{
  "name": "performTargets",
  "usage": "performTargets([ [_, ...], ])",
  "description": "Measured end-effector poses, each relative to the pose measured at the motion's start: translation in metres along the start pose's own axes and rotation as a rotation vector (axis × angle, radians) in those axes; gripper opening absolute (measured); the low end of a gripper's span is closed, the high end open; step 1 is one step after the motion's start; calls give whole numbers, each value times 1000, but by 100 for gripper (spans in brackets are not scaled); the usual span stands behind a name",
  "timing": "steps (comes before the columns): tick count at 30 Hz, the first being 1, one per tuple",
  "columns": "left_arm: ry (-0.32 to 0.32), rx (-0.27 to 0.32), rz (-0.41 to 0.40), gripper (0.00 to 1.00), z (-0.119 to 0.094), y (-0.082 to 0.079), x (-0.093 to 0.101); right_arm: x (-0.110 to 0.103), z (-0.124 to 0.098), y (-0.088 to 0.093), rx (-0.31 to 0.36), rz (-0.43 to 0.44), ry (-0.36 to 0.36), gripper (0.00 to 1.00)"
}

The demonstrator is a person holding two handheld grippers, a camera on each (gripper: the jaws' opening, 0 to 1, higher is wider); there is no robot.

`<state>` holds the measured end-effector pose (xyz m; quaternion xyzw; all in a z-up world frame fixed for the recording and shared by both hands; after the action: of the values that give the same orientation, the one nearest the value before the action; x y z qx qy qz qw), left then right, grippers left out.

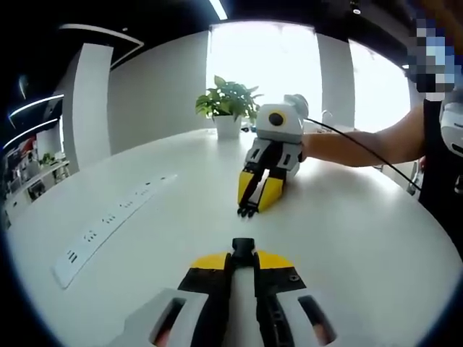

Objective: Snap the two parts of the plastic buckle together until the buckle closes and remains connected.

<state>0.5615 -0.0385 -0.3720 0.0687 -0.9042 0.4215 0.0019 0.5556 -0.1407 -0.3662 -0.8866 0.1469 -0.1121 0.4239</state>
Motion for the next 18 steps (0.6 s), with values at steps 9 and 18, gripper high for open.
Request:
performTargets([
  [9, 3, 7, -2, 9, 1, 0, 3, 0, -1, 0, 0, 2, 2, 11],
  [18, 9, 4, -13, 9, 1, -1, 2, -1, -2, 0, -2, -6, 4, 11],
])
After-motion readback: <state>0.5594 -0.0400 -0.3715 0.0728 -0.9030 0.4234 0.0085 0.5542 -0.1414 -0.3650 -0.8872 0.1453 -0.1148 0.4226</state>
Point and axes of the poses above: the point that each gripper's makers call its tool centre point, and the gripper's own axes: z roughly forward along the fingers, x roughly to its right, y roughly out of its underside, the point moved 2 cm from there along -z, roughly backward along the fingers, and after that the axes turned 14 degrees about -x, right-handed, at the moved point
